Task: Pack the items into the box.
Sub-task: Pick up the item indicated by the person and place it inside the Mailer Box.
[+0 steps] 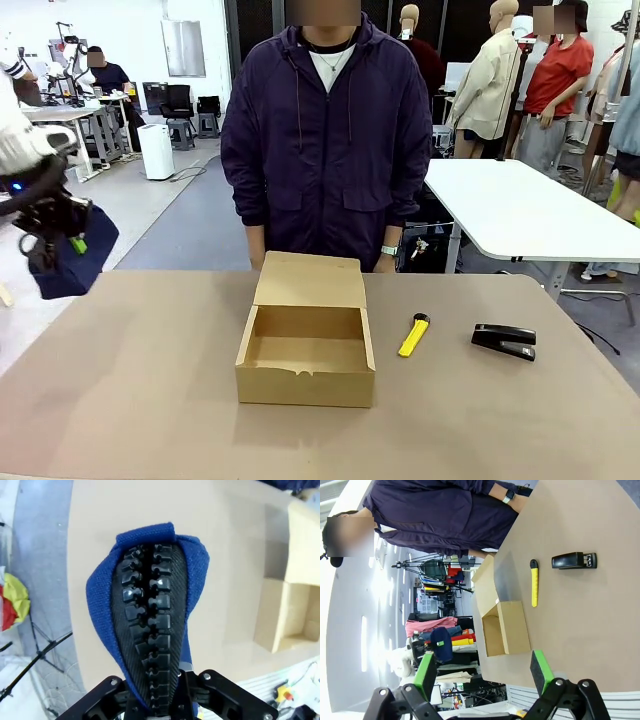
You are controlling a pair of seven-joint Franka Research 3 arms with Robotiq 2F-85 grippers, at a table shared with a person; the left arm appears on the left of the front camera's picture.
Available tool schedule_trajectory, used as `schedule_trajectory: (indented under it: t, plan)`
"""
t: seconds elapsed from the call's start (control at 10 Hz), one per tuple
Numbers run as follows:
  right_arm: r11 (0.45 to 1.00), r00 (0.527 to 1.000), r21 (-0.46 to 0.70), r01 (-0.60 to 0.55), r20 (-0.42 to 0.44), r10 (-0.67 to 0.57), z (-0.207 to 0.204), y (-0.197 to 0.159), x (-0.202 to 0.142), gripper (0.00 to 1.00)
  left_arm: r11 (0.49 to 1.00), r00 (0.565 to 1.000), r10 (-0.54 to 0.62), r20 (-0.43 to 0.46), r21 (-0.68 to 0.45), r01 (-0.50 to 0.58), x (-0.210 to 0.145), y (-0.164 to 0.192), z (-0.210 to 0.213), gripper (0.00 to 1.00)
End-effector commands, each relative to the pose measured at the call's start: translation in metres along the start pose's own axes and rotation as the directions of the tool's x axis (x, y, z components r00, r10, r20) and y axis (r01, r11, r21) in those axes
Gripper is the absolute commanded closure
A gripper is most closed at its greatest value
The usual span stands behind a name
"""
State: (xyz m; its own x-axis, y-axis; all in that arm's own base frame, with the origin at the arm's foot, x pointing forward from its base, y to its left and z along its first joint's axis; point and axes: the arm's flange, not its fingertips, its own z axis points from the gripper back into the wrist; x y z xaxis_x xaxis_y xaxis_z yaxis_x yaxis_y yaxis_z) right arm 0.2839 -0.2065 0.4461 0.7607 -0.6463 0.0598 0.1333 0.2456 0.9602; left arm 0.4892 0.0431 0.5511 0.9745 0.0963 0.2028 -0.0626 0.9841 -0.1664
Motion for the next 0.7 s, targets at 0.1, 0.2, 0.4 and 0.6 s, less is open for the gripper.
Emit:
schedule_trajectory:
  t: [0.1,0.2,0.4,0.6]
  plan:
    - [1.0,1.0,0.019,-0.008,0.004,0.008,0.001,0.003,0.001,0.0,0.987,0.988,-0.154,0.014,-0.04,0.155,-0.058,-0.015,-0.001,1.0]
    - [1.0,1.0,0.019,-0.008,0.004,0.008,0.001,0.003,0.001,0.0,0.999,0.999,-0.049,-0.012,-0.006,0.049,-0.023,-0.01,0.012,1.0]
    - [1.0,1.0,0.019,-0.008,0.004,0.008,0.001,0.003,0.001,0.0,0.999,0.999,-0.049,-0.012,-0.006,0.049,-0.023,-0.01,0.012,1.0]
    - [1.0,1.0,0.019,-0.008,0.004,0.008,0.001,0.003,0.001,0.0,0.999,0.999,-0.049,-0.012,-0.006,0.049,-0.023,-0.01,0.012,1.0]
